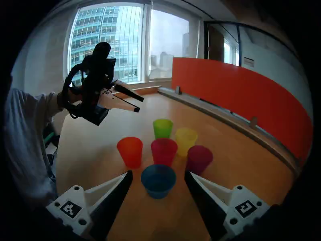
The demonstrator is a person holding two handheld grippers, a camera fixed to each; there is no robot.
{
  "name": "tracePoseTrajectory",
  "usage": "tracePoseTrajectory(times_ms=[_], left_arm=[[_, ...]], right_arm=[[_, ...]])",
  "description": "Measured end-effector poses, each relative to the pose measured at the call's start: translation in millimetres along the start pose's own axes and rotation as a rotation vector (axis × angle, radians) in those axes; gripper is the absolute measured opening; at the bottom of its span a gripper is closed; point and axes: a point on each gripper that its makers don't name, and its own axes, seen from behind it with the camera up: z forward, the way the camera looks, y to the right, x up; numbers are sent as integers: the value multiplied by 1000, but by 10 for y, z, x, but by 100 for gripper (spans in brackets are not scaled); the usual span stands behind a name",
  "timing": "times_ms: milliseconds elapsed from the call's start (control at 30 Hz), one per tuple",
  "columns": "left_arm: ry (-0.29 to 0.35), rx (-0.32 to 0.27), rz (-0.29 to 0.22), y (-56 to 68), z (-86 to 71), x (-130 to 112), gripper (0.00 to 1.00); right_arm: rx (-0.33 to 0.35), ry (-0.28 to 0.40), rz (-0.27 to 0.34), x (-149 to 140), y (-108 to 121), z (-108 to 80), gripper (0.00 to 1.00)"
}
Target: Pour water
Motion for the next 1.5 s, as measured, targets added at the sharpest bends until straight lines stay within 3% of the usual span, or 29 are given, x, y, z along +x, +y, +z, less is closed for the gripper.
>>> tracePoseTrajectory(times_ms=[567, 967, 1500], left_arm=[[-68, -39, 22, 91, 177, -264, 100], [-100, -45, 22, 56, 300, -375, 100], [-141, -75, 29, 30, 534, -483, 100]], right_arm=[[19, -74, 6, -368, -6, 238, 100], [32, -110, 18, -548, -4, 441, 100], [50, -132, -12, -588, -26, 731, 100]])
